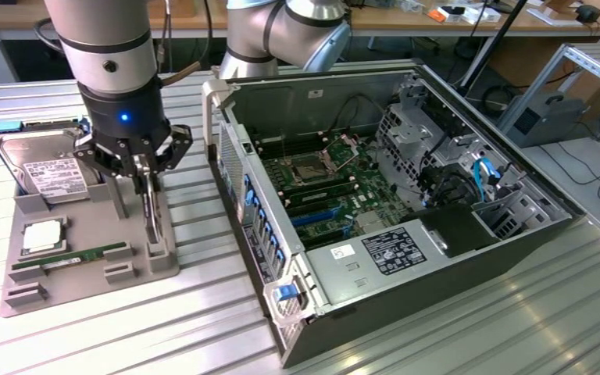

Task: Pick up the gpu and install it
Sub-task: 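Pick up the gpu and move the gpu toward the slot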

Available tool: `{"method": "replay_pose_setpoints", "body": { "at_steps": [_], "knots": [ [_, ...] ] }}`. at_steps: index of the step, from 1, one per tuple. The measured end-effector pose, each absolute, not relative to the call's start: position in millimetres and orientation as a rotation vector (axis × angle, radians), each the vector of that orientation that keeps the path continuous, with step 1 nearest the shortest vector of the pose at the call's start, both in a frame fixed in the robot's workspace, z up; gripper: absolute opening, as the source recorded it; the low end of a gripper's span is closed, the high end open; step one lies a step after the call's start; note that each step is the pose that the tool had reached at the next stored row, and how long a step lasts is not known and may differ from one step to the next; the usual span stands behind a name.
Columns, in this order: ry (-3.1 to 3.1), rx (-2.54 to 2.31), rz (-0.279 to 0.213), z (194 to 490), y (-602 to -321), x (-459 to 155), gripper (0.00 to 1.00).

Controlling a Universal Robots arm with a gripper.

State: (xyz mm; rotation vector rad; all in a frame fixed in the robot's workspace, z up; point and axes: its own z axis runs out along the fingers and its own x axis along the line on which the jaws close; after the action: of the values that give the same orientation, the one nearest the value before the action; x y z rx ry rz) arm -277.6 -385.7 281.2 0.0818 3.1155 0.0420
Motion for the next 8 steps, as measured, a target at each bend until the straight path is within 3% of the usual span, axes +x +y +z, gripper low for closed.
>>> {"method": "replay_pose_setpoints", "body": {
  "at_steps": [8],
  "knots": [
    [3.116,0.082,0.042,285.1,-385.7,-277.6,0.27]
  ]
}}
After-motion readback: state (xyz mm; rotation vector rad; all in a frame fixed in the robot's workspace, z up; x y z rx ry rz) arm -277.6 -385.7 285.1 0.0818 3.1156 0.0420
